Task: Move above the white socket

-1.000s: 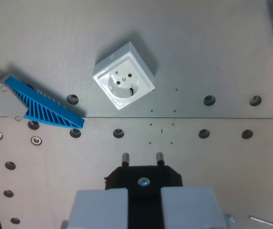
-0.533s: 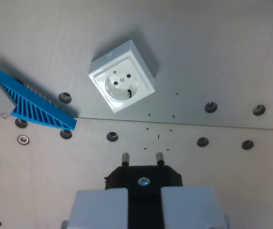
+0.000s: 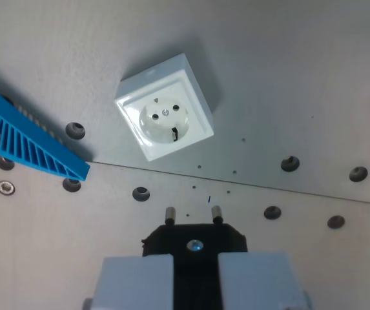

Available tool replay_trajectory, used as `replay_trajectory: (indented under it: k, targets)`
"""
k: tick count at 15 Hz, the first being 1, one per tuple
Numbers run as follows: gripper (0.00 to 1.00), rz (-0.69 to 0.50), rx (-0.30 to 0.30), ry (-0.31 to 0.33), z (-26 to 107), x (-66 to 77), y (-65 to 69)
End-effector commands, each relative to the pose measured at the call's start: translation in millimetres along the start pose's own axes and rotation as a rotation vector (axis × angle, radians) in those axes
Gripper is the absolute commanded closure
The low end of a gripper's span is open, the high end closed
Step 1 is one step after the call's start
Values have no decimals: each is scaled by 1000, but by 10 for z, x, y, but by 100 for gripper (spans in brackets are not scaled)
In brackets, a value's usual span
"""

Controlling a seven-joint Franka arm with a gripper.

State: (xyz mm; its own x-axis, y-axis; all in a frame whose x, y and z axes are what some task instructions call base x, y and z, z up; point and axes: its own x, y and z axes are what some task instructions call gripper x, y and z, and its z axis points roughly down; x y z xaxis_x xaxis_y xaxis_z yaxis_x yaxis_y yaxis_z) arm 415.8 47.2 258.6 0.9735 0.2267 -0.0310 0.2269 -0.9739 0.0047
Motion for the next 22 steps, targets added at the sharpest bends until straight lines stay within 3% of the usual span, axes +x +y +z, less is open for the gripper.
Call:
replay_trajectory:
  k: [1,12,22]
  targets:
    - [100,-187,-26,76,169,-27,-24]
    - [100,-342,-48,73,731,-133,-94]
    - [100,-411,-61,67,1203,-202,-148]
